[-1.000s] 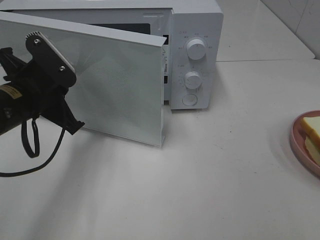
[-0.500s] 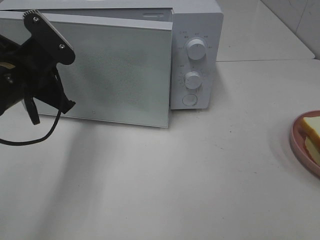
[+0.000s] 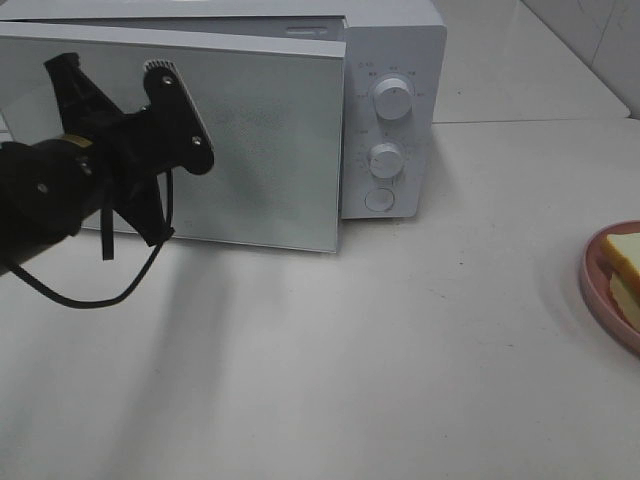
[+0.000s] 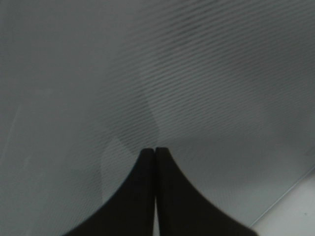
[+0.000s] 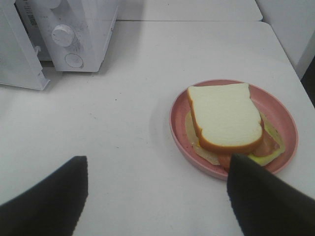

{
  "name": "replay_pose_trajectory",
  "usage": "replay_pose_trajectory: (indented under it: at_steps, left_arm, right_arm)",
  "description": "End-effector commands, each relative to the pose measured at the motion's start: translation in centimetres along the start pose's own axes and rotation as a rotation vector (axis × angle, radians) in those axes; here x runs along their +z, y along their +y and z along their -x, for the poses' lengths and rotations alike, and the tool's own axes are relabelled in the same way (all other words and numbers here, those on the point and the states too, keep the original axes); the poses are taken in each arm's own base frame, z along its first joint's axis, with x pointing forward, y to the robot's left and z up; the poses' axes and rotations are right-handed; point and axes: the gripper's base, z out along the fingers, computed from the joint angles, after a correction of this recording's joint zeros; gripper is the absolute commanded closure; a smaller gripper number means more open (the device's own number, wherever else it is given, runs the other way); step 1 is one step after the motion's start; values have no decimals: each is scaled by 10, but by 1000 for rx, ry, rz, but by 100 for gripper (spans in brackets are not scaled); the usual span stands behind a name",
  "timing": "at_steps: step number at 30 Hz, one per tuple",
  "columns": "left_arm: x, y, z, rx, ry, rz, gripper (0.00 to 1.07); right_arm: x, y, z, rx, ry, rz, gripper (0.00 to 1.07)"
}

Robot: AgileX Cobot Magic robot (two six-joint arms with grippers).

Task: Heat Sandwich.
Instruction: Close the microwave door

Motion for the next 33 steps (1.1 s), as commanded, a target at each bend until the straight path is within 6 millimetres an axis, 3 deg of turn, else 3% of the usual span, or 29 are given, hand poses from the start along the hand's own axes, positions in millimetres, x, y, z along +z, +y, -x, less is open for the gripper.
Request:
replay_pose_trajectory:
  at_steps: [1, 7, 12, 33]
  left_arm:
    - [1, -12, 14, 139, -9, 83, 107]
    - [6, -35, 25, 341, 5, 153, 107]
    - [15, -44, 32, 399, 35, 230, 107]
    - [35, -35, 54, 326, 43, 296, 107]
  right_arm:
    - [-3, 0, -2, -5, -23, -14, 32]
    - [-3, 0, -2, -5, -23, -14, 32]
    - [-3, 0, -2, -5, -23, -14, 32]
    - [-3, 0, -2, -5, -23, -14, 32]
